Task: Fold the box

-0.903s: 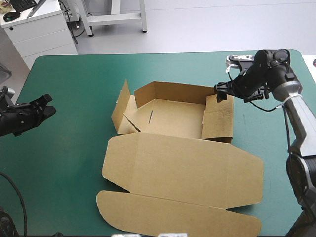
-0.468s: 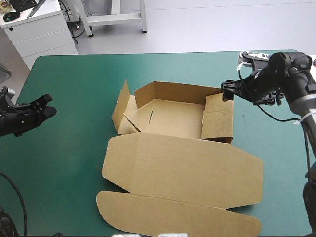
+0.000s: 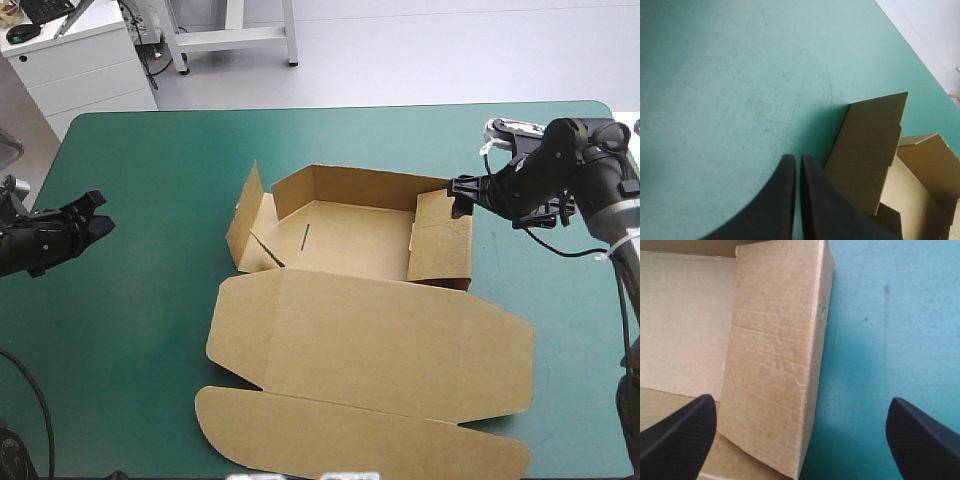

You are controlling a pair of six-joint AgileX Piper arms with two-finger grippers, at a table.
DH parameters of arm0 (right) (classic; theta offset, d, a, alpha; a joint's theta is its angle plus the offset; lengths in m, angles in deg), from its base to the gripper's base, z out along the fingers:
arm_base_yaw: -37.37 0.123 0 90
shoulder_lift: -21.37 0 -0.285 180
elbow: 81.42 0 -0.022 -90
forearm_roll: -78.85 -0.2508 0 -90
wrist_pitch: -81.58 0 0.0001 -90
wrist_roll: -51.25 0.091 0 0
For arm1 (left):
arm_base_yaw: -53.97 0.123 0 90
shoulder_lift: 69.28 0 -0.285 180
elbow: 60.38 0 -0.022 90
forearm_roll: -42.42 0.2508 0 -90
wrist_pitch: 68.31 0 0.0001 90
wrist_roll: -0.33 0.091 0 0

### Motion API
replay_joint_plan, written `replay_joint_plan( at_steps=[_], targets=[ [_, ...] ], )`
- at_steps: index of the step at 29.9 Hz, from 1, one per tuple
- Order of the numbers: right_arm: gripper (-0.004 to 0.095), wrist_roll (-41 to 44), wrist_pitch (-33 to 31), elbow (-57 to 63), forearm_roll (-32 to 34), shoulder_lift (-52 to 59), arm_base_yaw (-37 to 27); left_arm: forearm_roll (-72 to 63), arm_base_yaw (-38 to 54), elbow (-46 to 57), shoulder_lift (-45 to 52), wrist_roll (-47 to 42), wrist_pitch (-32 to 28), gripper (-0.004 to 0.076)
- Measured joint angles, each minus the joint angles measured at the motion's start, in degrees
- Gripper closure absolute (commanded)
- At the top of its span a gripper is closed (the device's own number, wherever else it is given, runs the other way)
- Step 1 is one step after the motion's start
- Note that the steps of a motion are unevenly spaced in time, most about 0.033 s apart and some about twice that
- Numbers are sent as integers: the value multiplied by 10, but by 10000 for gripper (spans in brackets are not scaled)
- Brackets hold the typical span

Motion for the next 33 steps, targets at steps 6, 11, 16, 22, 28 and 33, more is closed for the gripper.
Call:
replay_joint_plan(
  at_steps=[6,11,16,22,28,33],
  targets=[
    [65,16,3,0,0,-63,0,0,0,0,0,-1,-1,715],
    [203,20,9,0,-3,-103,0,0,0,0,0,-2,-1,719],
    [510,22,9,0,-5,-124,0,0,0,0,0,-4,-1,721],
    [908,20,11,0,-17,-141,1,0,0,0,0,-4,-4,721],
    [909,12,11,0,-12,-142,4,10,0,0,0,1,-5,721],
    [909,-7,8,-20,-9,-135,11,13,0,0,0,52,2,721]
  ],
)
